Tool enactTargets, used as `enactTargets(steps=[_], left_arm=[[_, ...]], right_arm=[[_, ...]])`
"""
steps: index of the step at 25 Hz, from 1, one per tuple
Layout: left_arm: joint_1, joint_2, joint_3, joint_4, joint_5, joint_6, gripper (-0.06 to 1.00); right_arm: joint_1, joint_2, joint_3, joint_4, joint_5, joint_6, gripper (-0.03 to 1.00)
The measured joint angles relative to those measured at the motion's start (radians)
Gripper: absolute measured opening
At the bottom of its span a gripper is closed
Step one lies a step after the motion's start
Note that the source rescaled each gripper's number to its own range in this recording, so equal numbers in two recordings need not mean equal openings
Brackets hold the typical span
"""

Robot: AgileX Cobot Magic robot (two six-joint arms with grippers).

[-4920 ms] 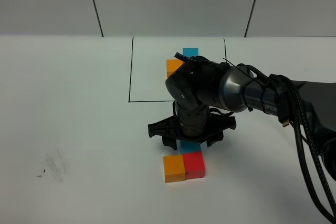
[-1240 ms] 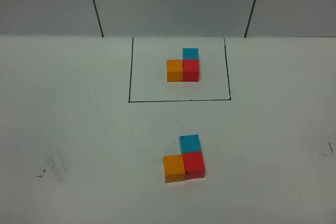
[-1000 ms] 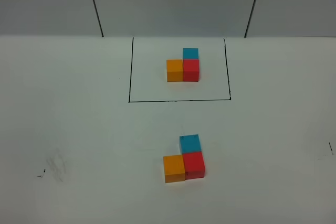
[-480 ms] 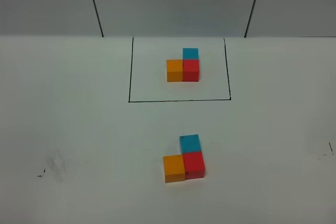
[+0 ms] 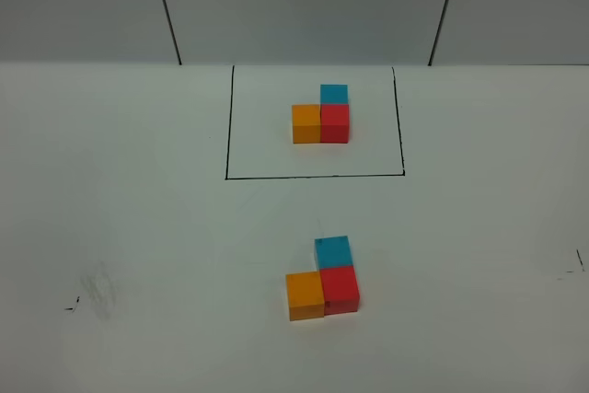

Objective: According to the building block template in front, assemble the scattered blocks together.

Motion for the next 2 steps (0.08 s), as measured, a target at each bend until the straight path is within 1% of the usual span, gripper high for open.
enactTargets(steps=[2], left_arm=[[0.000, 0.000, 0.000, 0.000, 0.000, 0.000, 0.57]], right_arm=[[0.000, 0.000, 0.000, 0.000, -0.001, 0.000, 0.18]])
